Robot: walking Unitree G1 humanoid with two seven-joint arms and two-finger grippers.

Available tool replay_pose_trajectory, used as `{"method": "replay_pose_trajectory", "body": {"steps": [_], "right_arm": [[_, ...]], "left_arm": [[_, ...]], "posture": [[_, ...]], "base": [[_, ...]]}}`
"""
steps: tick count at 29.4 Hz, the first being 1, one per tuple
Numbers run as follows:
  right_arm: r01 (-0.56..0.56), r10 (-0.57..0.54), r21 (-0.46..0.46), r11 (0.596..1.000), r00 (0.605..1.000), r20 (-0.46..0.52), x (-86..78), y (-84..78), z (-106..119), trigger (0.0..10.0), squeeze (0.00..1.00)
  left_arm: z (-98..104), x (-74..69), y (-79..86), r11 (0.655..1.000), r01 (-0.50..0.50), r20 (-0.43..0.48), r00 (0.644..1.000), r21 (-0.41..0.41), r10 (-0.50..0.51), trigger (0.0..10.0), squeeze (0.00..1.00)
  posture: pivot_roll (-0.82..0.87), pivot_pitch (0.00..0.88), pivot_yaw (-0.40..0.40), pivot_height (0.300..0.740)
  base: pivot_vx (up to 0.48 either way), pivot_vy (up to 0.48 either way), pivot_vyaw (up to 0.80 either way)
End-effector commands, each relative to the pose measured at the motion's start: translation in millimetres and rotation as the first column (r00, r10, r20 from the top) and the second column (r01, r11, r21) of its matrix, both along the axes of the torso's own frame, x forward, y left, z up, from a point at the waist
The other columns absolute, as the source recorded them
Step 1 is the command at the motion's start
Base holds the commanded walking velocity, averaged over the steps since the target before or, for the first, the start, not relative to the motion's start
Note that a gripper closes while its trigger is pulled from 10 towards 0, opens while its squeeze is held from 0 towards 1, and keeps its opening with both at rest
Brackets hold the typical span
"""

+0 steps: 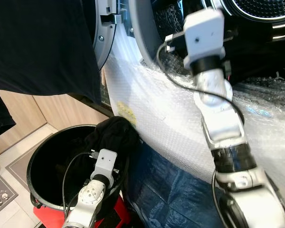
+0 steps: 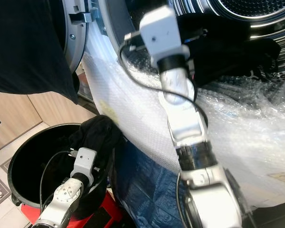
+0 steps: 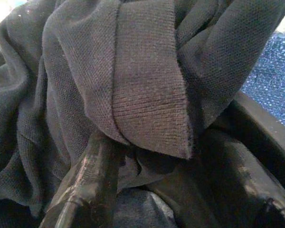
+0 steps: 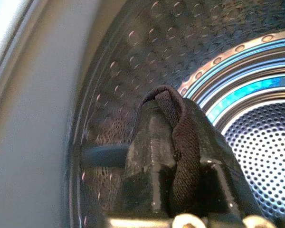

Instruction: Clothes washing

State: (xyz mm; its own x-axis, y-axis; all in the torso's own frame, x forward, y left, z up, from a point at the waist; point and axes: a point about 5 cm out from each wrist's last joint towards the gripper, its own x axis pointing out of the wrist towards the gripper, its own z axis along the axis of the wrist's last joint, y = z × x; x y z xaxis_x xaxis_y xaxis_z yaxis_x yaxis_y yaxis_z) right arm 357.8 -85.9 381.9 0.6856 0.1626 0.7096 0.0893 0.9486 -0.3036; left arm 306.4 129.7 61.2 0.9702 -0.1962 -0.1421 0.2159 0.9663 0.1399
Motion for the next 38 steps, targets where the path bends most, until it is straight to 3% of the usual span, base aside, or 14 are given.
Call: {"method": "replay_pose_trajectory", "body": {"steps": [1,4,8,17,21,24,25,26,31,36,38], "right_arm": [[-0.032,0.033,0.037,0.999,0.999,-0.019,3.8,-3.1,11.5,0.0,0.00],[-0.052,0.057,0.069,0.996,0.996,-0.069,12.1,-5.7,18.3,0.0,0.00],[-0.039,0.075,0.172,0.984,0.976,-0.207,35.0,-22.4,29.7,0.0,0.00],[-0.008,0.081,0.250,0.968,0.956,-0.283,46.0,-38.9,42.5,0.0,0.00],[0.094,0.029,0.329,0.939,0.936,-0.352,48.0,-69.3,60.0,0.0,0.00],[0.121,0.016,0.350,0.929,0.931,-0.364,46.9,-78.2,64.8,0.0,0.00],[0.187,-0.029,0.381,0.906,0.923,-0.384,44.7,-96.1,68.6,0.0,0.00],[0.187,-0.029,0.381,0.906,0.923,-0.384,44.7,-96.1,68.6,0.0,0.00],[0.332,-0.157,0.406,0.851,0.900,-0.406,38.8,-129.8,70.5,0.0,0.00],[0.383,-0.218,0.369,0.847,0.883,-0.416,39.5,-133.5,66.1,0.0,0.00],[0.356,-0.179,0.342,0.870,0.873,-0.453,45.8,-123.2,55.0,0.0,0.00]], "left_arm": [[-3.4,-0.5,-5.7,1.000,0.019,-0.024,1.000,0.000,-0.019,10.0,0.00],[-3.2,0.0,-6.0,1.000,0.020,-0.024,1.000,-0.002,-0.020,10.0,0.00],[-3.1,0.1,-7.7,1.000,0.023,-0.024,0.999,-0.005,-0.023,10.0,0.00],[-4.0,0.3,-9.3,0.999,0.031,-0.030,0.999,-0.004,-0.032,10.0,0.00],[-4.3,1.3,-10.0,0.999,0.034,-0.034,0.999,-0.003,-0.034,10.0,0.00],[-4.4,1.5,-10.3,0.999,0.034,-0.035,0.999,-0.003,-0.034,10.0,0.00],[-4.8,1.6,-11.1,0.999,0.034,-0.037,0.999,-0.004,-0.034,10.0,0.00],[-4.8,1.6,-11.1,0.999,0.034,-0.037,0.999,-0.004,-0.034,10.0,0.00],[-5.3,1.6,-11.0,1.000,0.030,-0.037,0.999,-0.004,-0.030,10.0,0.00],[-6.1,1.6,-10.6,1.000,0.030,-0.039,0.999,-0.002,-0.030,10.0,0.00],[-6.7,1.6,-11.7,0.999,0.035,-0.043,0.998,0.000,-0.035,10.0,0.00]], "posture": [[0.03,0.123,-0.034,0.740],[0.03,0.123,-0.034,0.740],[0.03,0.123,-0.036,0.740],[0.02,0.112,-0.031,0.740],[0.01,0.102,-0.033,0.740],[0.01,0.098,-0.034,0.740],[0.01,0.095,-0.042,0.740],[0.01,0.095,-0.042,0.740],[0.02,0.094,-0.047,0.740],[0.02,0.094,-0.047,0.740],[0.02,0.090,-0.048,0.740]], "base": [[0.000,0.000,0.00],[0.000,0.000,0.00],[0.000,0.000,0.00],[0.000,0.000,0.00],[0.000,0.000,0.00],[0.000,0.000,0.00],[0.000,0.000,0.00],[0.000,0.000,0.00],[0.000,0.000,0.00],[0.000,0.000,0.00],[0.000,0.000,0.00]]}}
